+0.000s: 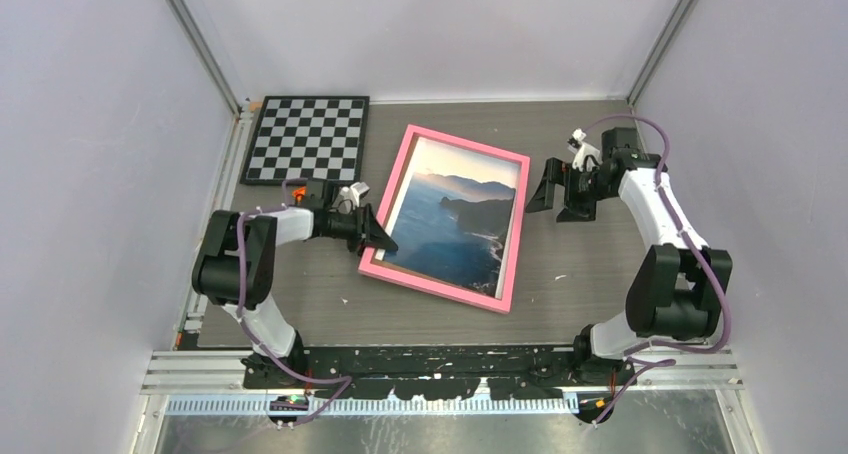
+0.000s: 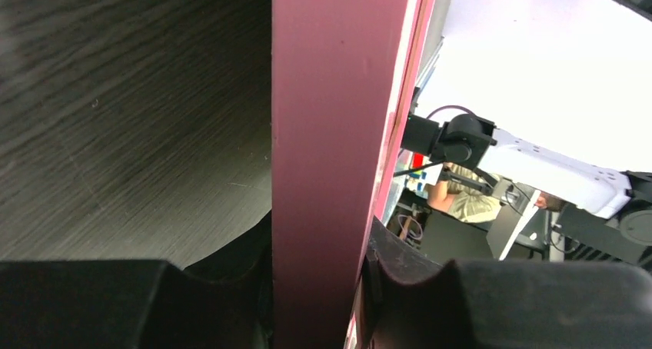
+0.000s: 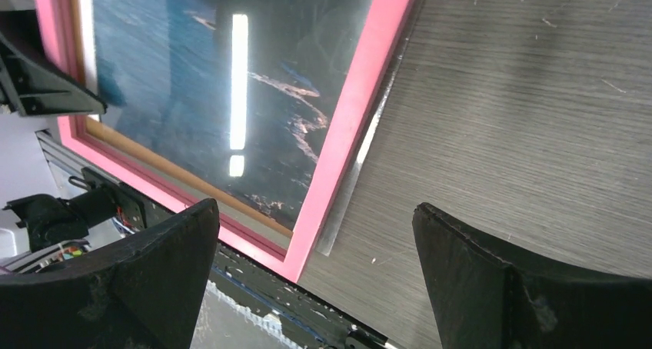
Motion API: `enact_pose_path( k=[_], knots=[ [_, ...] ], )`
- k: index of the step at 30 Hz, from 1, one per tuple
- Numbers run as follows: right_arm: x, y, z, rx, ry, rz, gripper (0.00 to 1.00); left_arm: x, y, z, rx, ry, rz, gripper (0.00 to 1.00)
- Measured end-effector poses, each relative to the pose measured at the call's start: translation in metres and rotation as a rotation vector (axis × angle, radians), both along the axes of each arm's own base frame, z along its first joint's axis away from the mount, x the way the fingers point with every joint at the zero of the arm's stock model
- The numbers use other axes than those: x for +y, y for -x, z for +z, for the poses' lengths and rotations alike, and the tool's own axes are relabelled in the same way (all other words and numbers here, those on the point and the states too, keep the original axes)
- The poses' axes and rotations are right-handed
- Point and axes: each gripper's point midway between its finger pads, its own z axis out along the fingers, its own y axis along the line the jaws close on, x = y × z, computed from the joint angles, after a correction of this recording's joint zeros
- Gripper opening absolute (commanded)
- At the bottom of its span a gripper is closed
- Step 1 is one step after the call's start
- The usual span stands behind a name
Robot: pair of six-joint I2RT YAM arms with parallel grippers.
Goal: Take the photo out of the frame
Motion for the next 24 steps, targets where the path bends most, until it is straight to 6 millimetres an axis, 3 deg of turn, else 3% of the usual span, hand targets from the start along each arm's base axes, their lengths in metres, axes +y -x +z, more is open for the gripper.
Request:
enact_pose_path(
  k=[6,9,16,24],
  knots=[
    [-0.004,-0.003,-0.038,0.117,0.008,-0.035,1.0,-0.001,0.018,-0.001,-0.068,-0.096,0.052,0.7],
    [-0.004,-0.005,-0.056,0.171,0.004,-0.051,1.0,0.001,0.027,-0.005,-0.067,-0.149,0.072,0.86],
    [-0.004,-0.006,-0.075,0.23,-0.001,-0.075,1.0,0.015,0.027,-0.015,-0.095,-0.274,0.115,0.94],
    [-0.005,-0.007,-0.087,0.256,0.0,-0.091,1.0,0.032,0.019,-0.019,-0.184,-0.418,0.091,0.92]
  ],
)
